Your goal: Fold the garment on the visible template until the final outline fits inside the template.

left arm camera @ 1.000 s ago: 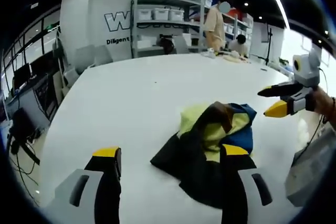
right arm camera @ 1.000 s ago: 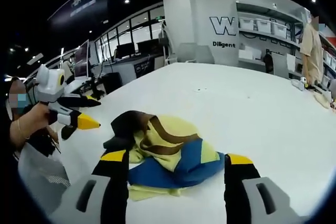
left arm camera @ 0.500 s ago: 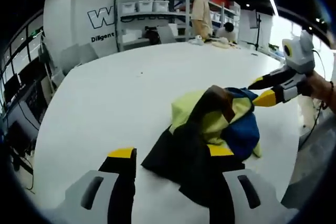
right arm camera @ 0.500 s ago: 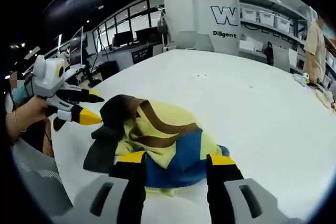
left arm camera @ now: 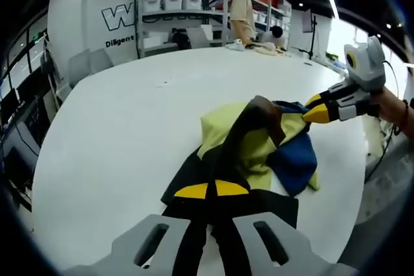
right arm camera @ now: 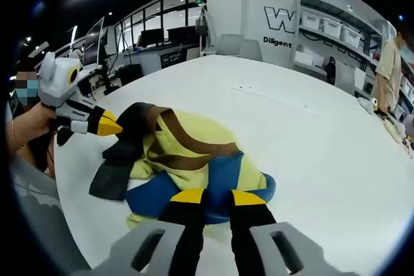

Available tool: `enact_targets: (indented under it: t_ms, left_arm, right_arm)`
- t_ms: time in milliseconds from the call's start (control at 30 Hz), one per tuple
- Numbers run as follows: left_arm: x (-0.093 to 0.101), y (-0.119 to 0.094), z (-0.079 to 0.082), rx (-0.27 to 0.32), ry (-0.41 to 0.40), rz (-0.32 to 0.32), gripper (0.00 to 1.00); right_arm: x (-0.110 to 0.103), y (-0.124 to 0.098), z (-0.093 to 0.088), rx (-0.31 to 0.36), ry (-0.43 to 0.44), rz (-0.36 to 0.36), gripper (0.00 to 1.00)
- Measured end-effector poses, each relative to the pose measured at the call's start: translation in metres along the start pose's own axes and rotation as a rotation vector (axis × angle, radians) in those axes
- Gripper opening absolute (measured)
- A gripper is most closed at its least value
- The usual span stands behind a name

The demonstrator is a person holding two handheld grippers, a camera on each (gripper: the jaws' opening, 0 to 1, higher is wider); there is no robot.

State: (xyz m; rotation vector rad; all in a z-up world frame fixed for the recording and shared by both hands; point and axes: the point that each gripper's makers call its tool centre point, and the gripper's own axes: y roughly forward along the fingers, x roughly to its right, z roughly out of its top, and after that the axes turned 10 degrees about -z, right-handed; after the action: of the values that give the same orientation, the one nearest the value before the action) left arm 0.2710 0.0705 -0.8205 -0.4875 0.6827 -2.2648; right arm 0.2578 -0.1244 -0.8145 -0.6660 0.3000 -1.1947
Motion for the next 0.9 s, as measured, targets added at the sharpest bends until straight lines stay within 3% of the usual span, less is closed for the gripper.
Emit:
enact_targets:
  t_ms: [133,533,733,900]
  left_arm:
    - [0.0,-0.001,0.0,0.005,-0.017,0.003,0.0]
    - [-0.008,-0.021,0.015,0.072,-0.042,0.04,0.0]
    - [-0.009,-0.038,0.031,0.123,-0.035,0.059,0.0]
    - [-0.009,-0.053,0.047,0.166,-0.027,0.071,0.0]
  right_arm:
    - [-0.002,-0.003,0.003,0.011,-0.004,0.0,0.0]
    - [0.008,-0.016,0.009,0.024,0.02,-0.01,0.0]
    - [0.024,-0.031,0.024,0.08,0.039,-0.064,0.0]
    - [0.034,-0.047,0.043,0.148,0.001,-0.121,0.0]
